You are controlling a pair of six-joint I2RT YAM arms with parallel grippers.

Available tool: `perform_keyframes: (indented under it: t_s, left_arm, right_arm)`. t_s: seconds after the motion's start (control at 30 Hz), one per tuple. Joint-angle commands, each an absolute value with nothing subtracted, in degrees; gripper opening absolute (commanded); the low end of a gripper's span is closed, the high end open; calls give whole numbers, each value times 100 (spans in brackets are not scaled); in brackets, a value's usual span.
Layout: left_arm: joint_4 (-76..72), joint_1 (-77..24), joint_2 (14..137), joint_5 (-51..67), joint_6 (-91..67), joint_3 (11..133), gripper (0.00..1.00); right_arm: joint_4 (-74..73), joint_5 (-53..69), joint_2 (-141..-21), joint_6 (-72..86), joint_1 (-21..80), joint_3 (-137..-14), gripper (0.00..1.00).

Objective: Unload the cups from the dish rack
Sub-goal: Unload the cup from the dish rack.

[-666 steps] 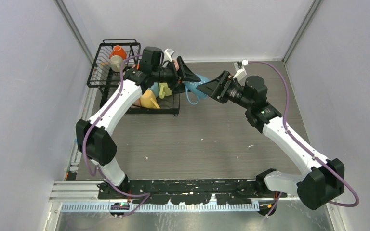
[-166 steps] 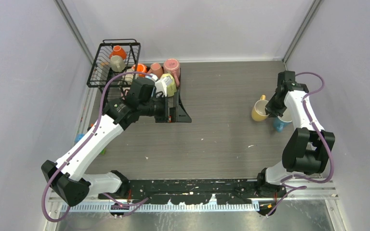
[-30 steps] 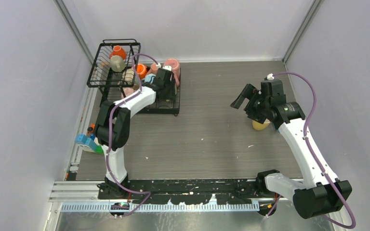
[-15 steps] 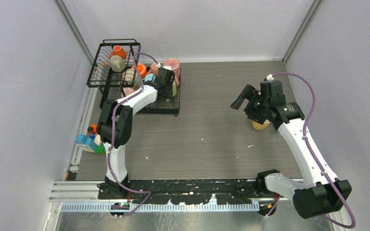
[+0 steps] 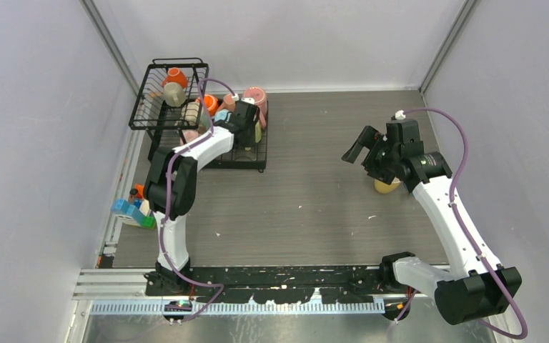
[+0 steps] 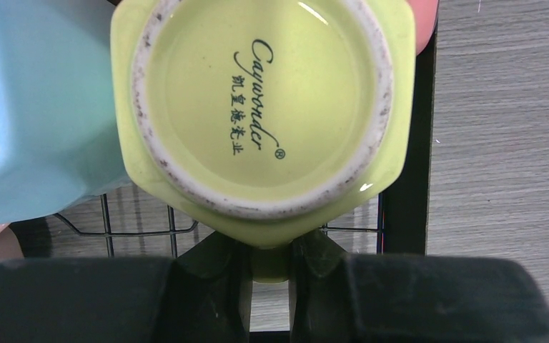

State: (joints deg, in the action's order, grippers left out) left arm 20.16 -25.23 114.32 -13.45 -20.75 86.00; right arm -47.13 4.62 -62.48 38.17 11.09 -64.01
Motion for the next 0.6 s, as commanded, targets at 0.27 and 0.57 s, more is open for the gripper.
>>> perform_keyframes:
  t_s: [0.27, 0.57]
  left_arm:
    - [1720, -2627, 10925, -1440, -1796, 8612, 0]
    - [1780, -2725, 10627, -1602, -1636, 8561, 0]
  right_arm:
    - [-4422, 598, -6124, 3753, 1120, -6359, 100]
    - [-4184, 711, -6163, 3813, 1134, -6251, 100]
